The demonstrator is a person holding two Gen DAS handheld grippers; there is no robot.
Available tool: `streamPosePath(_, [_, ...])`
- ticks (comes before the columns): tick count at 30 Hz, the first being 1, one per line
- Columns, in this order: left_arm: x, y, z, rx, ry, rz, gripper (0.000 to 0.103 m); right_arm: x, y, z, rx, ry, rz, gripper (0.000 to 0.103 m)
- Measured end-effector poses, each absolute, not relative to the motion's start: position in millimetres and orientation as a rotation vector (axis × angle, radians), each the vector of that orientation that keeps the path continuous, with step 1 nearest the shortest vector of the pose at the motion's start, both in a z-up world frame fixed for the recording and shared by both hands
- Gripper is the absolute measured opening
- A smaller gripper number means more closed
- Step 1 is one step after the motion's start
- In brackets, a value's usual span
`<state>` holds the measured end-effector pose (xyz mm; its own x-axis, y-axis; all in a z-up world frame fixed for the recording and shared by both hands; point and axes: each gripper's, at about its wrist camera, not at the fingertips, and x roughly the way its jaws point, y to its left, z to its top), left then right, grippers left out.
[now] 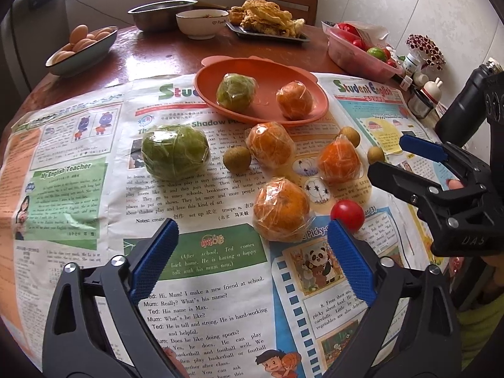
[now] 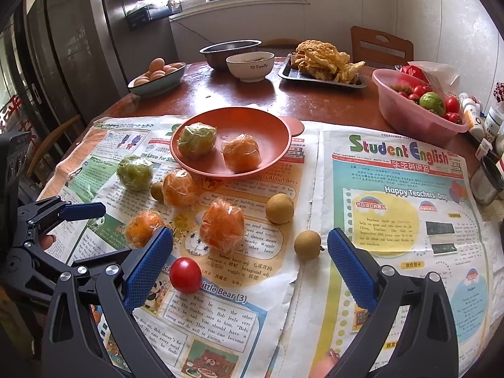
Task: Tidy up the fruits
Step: 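Grasp a bagged orange with the left tool while the right tool grasps another bagged orange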
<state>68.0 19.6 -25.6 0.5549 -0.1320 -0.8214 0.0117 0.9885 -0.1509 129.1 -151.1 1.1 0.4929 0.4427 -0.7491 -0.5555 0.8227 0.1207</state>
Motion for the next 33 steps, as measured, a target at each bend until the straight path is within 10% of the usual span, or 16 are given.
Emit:
streamPosePath(8, [71.6,15.6,-30.7,-0.13,0.986,-0.121,0.064,136.4,-140.6,-3.0,-0.152,0.884,0.646,0.096])
streamPosePath(33, [86.6,9.6,-37.0,-0.129,1.0,-0.191,0.037,152.1,-115.6,-25.2,-0.184,0.972,0.728,0.039])
